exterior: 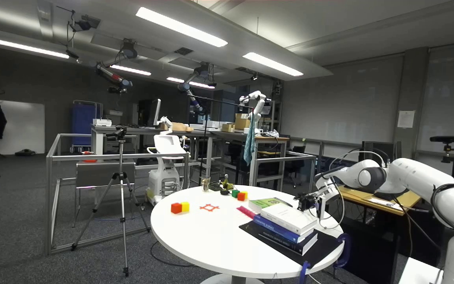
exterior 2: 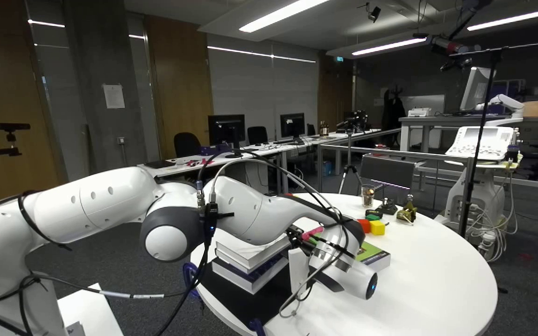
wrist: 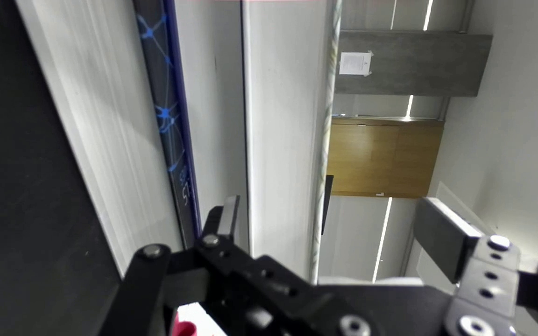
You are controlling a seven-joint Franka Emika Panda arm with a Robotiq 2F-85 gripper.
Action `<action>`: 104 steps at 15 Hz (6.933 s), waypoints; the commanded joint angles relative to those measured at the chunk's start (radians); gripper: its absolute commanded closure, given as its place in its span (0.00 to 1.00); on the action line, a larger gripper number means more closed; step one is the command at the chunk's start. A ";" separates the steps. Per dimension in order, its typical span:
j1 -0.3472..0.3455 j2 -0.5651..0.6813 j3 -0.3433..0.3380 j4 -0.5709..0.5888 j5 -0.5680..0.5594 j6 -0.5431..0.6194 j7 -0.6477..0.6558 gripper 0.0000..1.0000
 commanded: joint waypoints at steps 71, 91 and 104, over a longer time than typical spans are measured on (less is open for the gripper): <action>0.027 0.035 0.026 0.030 0.006 -0.022 -0.006 0.00; 0.013 -0.034 -0.004 -0.013 0.003 0.014 -0.002 0.81; -0.001 -0.096 -0.043 -0.022 0.018 0.016 0.020 0.81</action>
